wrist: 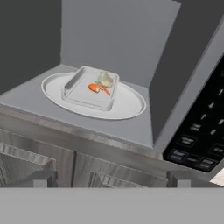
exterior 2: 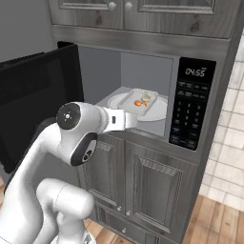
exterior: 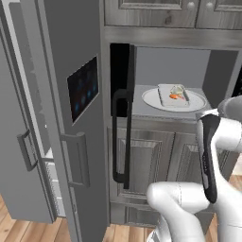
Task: Place the tupperware containing the shrimp and garlic meal in the microwave. Close the microwave door and press the start button to reheat the meal.
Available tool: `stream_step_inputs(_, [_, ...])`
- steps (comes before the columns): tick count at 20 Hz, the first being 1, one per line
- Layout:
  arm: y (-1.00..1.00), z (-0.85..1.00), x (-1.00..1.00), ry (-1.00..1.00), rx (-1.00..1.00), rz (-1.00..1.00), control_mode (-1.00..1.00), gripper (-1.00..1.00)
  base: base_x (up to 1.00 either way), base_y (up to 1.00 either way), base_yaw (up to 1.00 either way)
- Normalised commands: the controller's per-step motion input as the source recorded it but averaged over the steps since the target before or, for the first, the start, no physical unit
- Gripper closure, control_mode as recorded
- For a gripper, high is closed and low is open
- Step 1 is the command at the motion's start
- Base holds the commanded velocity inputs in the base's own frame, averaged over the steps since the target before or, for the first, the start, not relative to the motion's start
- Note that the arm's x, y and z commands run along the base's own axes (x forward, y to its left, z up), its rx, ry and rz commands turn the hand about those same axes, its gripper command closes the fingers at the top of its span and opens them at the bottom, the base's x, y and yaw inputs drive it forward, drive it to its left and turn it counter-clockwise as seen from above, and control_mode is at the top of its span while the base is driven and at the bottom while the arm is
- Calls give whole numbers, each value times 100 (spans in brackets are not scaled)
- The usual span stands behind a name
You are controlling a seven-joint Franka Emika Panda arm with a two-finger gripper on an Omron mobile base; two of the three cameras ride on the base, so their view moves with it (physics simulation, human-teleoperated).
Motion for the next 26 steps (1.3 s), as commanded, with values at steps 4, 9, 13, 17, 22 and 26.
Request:
stream_step_inputs(4, [60, 31, -75, 0, -25, 15, -100, -100, 0, 0, 0])
stream_step_inputs(9, [71, 19, -55, 2, -20, 9, -100, -100, 0, 0, 0])
stream_step_inputs(13, [64, 22, -49, 3, -17, 5, -100, -100, 0, 0, 0])
stream_step_inputs(17, [62, 21, -57, 2, -18, 6, -100, -100, 0, 0, 0])
stream_step_inputs(22, [69, 6, -50, 1, -21, 5, -100, -100, 0, 0, 0])
stream_step_inputs(26, [78, -2, -30, 0, -25, 0, -100, -100, 0, 0, 0])
